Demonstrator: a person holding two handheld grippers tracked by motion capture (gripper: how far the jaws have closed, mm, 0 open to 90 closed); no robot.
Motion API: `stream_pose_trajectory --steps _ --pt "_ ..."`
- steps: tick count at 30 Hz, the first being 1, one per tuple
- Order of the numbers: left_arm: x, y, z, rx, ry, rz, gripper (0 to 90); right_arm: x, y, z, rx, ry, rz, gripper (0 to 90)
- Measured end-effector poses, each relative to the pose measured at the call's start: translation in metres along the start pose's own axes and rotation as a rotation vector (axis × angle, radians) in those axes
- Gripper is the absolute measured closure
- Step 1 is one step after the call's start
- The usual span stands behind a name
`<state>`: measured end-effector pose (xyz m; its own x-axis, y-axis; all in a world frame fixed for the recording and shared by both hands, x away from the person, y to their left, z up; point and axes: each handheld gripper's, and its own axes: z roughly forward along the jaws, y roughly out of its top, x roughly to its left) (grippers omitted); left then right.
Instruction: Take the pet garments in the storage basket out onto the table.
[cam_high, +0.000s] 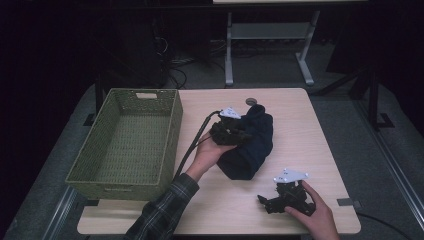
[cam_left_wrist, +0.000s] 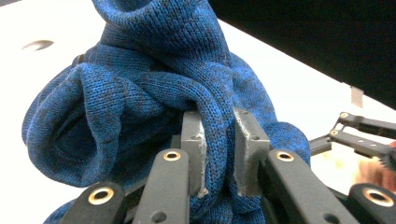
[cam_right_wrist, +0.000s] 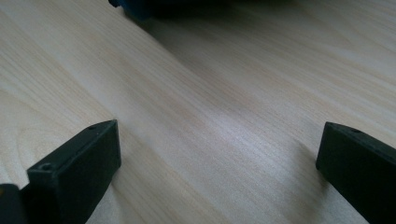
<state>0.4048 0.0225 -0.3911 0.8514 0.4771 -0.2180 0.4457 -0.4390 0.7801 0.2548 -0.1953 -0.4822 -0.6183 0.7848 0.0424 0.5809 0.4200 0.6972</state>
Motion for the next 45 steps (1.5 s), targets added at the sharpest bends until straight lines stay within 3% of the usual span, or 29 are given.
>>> stream_pose_trajectory --steps 11,14,15,21,25,32,35,45 --pt "0.002 -0.016 0.044 0.110 0.000 0.007 74.9 0.000 0.000 0.000 -0.002 -0.001 -0.005 0.0" --pt "0.002 -0.019 0.049 0.123 0.002 0.006 70.5 0.000 0.000 0.000 0.000 -0.002 -0.007 0.0" --pt "0.003 -0.019 0.049 0.128 0.002 0.009 65.2 0.000 0.000 0.000 -0.001 -0.002 -0.007 0.0" --pt "0.005 -0.017 0.042 0.105 0.008 -0.003 42.3 0.000 0.000 0.000 -0.001 0.000 -0.005 0.0" --pt "0.005 -0.016 0.033 0.117 0.010 0.020 33.1 0.000 0.000 0.000 -0.002 0.001 -0.004 0.0" --pt "-0.003 -0.016 0.016 0.098 0.012 0.026 17.6 0.000 0.000 0.000 -0.002 0.000 -0.005 0.0" --pt "-0.004 -0.018 0.008 0.096 0.023 0.034 13.5 0.000 0.000 0.000 -0.002 0.001 -0.004 0.0" --pt "-0.008 -0.037 -0.019 0.069 0.055 0.028 13.1 0.000 0.000 0.000 0.000 0.001 0.002 0.0"
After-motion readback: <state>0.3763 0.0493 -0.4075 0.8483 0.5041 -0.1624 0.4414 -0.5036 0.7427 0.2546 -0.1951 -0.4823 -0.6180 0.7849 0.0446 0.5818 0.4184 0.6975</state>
